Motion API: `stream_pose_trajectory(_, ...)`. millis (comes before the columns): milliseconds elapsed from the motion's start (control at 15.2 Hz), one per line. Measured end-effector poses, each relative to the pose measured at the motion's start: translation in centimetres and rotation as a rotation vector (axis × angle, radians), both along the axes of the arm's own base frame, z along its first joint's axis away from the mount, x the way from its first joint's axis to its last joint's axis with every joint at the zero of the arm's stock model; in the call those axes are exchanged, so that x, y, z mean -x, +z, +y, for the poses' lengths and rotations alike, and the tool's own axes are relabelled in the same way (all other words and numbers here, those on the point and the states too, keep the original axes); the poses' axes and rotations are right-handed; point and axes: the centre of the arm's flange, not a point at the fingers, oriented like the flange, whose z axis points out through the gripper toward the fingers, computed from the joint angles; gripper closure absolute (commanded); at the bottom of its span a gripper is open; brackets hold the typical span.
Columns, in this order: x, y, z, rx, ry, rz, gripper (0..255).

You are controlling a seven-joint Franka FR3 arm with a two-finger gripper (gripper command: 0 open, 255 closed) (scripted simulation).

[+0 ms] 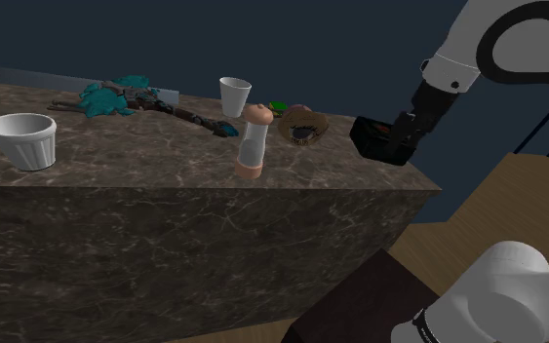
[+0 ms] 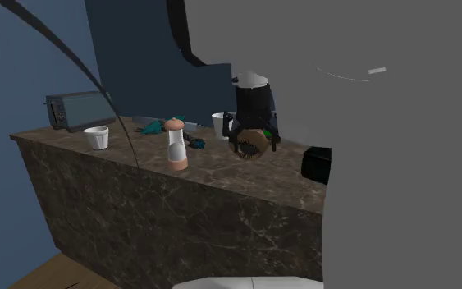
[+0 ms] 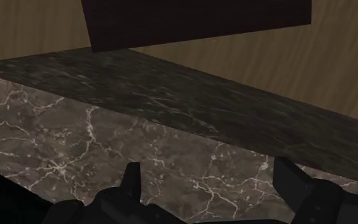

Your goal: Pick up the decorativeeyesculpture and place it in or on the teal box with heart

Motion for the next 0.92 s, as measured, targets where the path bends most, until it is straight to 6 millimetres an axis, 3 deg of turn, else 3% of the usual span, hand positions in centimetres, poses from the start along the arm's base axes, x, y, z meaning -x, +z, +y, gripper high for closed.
stream_pose_trajectory(198, -1.3, -0.1, -0.6, 0.013, 0.057, 0.002, 0)
stream_pose_trajectory(462, -5.9, 0.2, -1.9, 0.053, 0.243, 0.007, 0)
stream_pose_trajectory(924, -14.5, 0.4, -1.9, 0.131, 0.592, 0.019, 0)
